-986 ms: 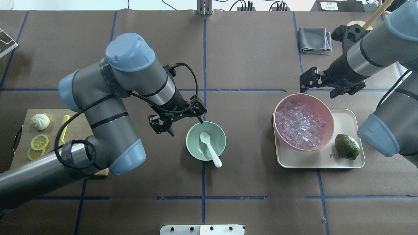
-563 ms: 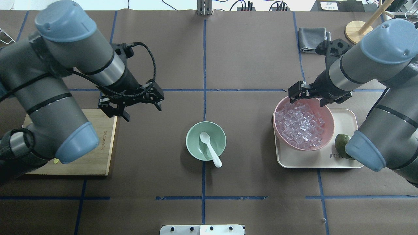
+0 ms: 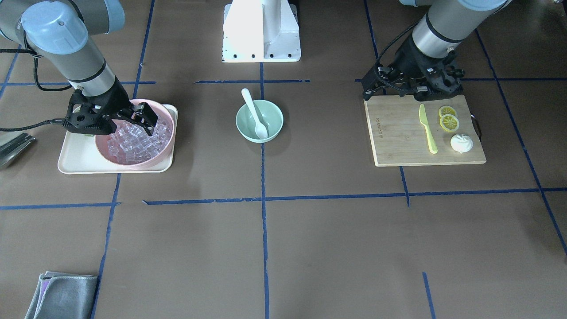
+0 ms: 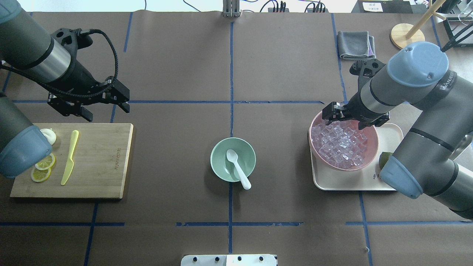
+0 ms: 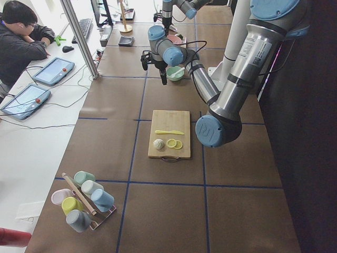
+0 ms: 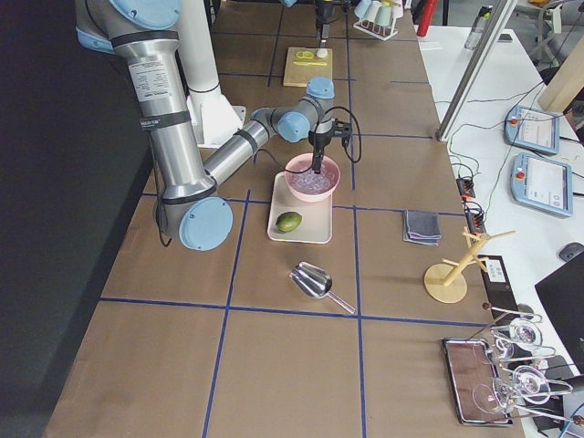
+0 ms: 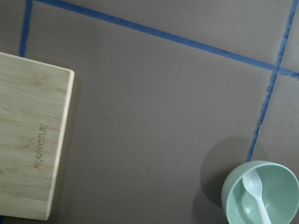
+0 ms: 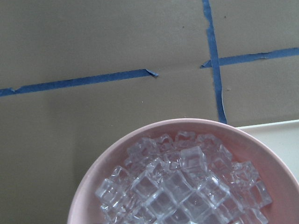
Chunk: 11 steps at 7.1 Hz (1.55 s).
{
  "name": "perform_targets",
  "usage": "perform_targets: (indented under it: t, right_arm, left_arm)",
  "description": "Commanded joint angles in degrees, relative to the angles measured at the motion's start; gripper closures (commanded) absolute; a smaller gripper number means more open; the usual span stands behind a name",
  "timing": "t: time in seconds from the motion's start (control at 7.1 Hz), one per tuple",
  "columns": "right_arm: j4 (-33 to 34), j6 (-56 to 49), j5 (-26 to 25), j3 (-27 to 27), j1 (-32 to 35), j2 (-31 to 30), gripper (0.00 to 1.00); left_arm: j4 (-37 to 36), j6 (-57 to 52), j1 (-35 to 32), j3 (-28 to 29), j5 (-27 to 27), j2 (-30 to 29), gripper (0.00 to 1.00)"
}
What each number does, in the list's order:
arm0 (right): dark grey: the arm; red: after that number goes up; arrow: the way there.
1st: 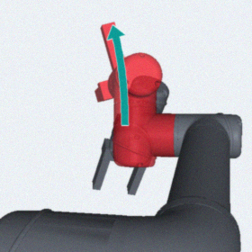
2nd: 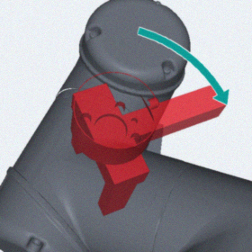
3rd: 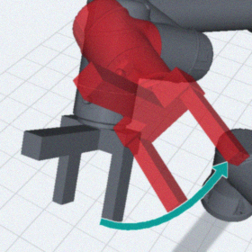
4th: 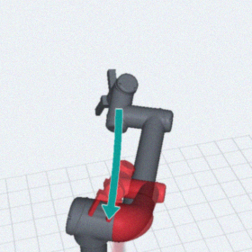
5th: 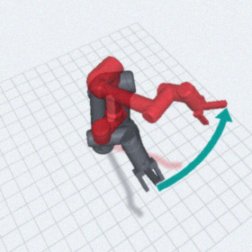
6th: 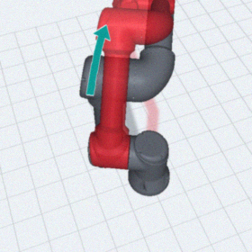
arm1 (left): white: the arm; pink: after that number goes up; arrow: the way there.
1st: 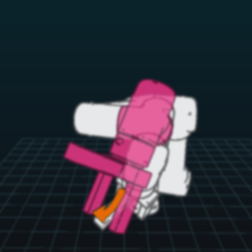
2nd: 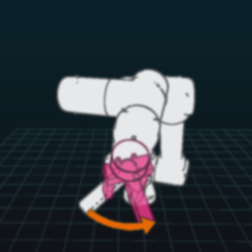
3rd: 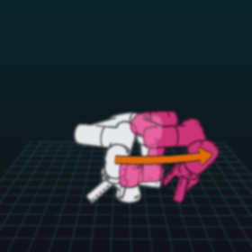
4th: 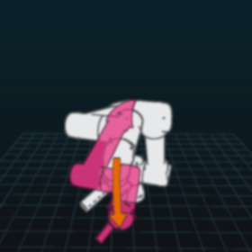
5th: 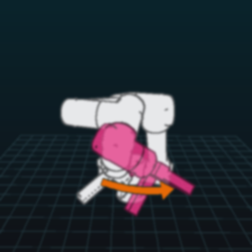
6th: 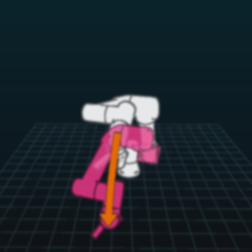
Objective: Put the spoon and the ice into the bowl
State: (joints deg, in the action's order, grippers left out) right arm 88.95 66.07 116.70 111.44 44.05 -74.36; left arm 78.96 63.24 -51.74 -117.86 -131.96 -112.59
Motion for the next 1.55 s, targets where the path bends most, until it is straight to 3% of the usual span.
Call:
perform_targets:
  t: [0.0, 1.13, 1.41]
  right_arm:
    - [-0.18, 2.84, -0.07, -1.56, -1.24, -0.08, 0.01]
    - [-0.18, 3.19, -0.07, -2.37, -3.80, -2.54, 0.02]
    - [-0.18, 3.19, -0.07, -2.28, -3.80, -2.63, 0.53]
  left_arm:
    - [-0.03, -1.10, -1.26, -0.62, 0.04, 1.06, 0.00]
    - [-1.52, -1.10, -1.61, -1.67, 0.04, 1.41, 0.00]
    - [-1.61, -1.10, -1.70, -2.02, 0.04, 1.41, 0.00]
